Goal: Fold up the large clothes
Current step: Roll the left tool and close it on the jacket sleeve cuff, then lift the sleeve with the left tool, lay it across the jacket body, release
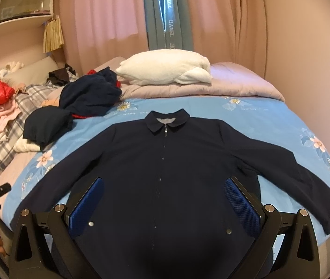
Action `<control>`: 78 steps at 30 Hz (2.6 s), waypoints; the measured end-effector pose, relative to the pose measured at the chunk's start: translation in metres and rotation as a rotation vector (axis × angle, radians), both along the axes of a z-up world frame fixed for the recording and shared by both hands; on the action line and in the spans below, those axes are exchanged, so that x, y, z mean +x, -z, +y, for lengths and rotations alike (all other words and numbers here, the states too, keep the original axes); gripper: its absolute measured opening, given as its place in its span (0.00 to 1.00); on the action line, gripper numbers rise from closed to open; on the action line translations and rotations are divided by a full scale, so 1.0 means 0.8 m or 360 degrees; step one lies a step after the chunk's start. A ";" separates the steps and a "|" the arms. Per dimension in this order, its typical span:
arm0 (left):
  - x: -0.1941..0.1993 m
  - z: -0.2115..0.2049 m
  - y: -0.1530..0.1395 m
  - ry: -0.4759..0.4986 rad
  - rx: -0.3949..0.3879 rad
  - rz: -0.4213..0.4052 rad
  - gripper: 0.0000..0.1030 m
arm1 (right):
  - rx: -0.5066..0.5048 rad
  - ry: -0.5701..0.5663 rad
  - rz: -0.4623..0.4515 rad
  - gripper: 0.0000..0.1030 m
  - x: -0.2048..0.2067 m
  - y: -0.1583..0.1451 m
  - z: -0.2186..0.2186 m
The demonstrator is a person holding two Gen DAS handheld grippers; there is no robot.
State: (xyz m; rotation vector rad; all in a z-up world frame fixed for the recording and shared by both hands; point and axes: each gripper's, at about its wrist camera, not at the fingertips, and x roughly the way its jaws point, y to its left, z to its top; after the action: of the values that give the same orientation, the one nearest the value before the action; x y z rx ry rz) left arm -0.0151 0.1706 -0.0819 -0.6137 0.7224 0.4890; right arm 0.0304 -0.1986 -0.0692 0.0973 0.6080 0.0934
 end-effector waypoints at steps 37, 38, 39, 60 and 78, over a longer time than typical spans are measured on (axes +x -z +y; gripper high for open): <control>-0.053 0.119 0.141 -0.0282 -0.0532 0.0098 0.09 | -0.0025 -0.0061 0.0044 1.00 0.011 0.008 0.014; -0.055 0.120 0.138 -0.0265 -0.0570 0.0059 0.07 | -0.0023 -0.0059 0.0047 1.00 0.011 0.009 0.013; -0.057 0.120 0.131 -0.0266 -0.0582 0.0029 0.07 | -0.0023 -0.0056 0.0049 1.00 0.012 0.010 0.013; 0.122 -0.090 -0.213 0.0697 0.0111 -0.0682 0.05 | 0.0085 0.0206 -0.0036 1.00 -0.022 0.003 -0.056; 0.202 -0.354 -0.144 0.1472 -0.0016 -0.0414 0.05 | 0.0171 0.0490 -0.0021 1.00 -0.041 0.022 -0.136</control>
State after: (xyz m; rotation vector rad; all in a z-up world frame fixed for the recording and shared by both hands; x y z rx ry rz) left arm 0.1467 -0.1122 0.0331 -0.2878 0.6783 -0.4429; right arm -0.0024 -0.3076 -0.0865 0.2929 0.5682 -0.1717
